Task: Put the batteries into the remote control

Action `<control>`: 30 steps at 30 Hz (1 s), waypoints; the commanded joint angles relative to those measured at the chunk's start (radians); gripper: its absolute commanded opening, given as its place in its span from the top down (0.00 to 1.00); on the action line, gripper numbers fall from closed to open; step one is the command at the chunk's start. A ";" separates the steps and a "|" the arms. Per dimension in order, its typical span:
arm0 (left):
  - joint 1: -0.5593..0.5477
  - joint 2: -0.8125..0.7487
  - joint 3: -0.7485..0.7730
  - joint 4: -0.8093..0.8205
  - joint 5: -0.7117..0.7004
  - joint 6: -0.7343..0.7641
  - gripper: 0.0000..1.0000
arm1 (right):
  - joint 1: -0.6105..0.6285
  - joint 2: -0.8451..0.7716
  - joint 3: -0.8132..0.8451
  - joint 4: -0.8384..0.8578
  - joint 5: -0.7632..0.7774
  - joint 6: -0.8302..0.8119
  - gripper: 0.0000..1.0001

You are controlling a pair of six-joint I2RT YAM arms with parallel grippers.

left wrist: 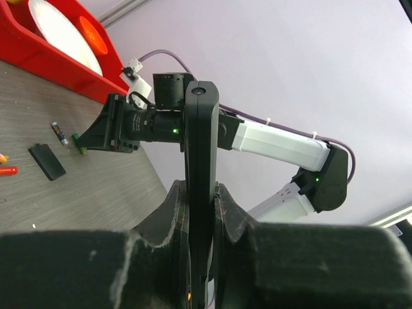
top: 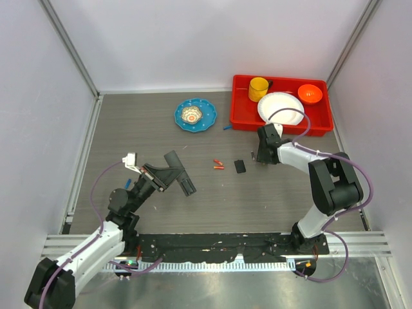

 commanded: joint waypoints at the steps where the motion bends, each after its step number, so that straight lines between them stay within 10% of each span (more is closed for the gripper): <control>1: 0.003 -0.012 -0.024 0.033 0.019 -0.002 1.00 | 0.002 0.011 0.020 0.030 -0.002 -0.010 0.64; 9: 0.003 -0.016 -0.022 0.033 0.025 0.000 1.00 | 0.002 0.026 -0.006 0.025 -0.009 -0.010 0.73; 15: 0.003 -0.045 -0.045 0.077 0.009 -0.006 1.00 | 0.002 -0.004 -0.016 0.021 -0.016 0.004 0.99; 30: 0.003 -0.095 -0.045 -0.021 0.002 0.005 1.00 | 0.348 -0.259 0.074 -0.093 0.081 -0.208 0.99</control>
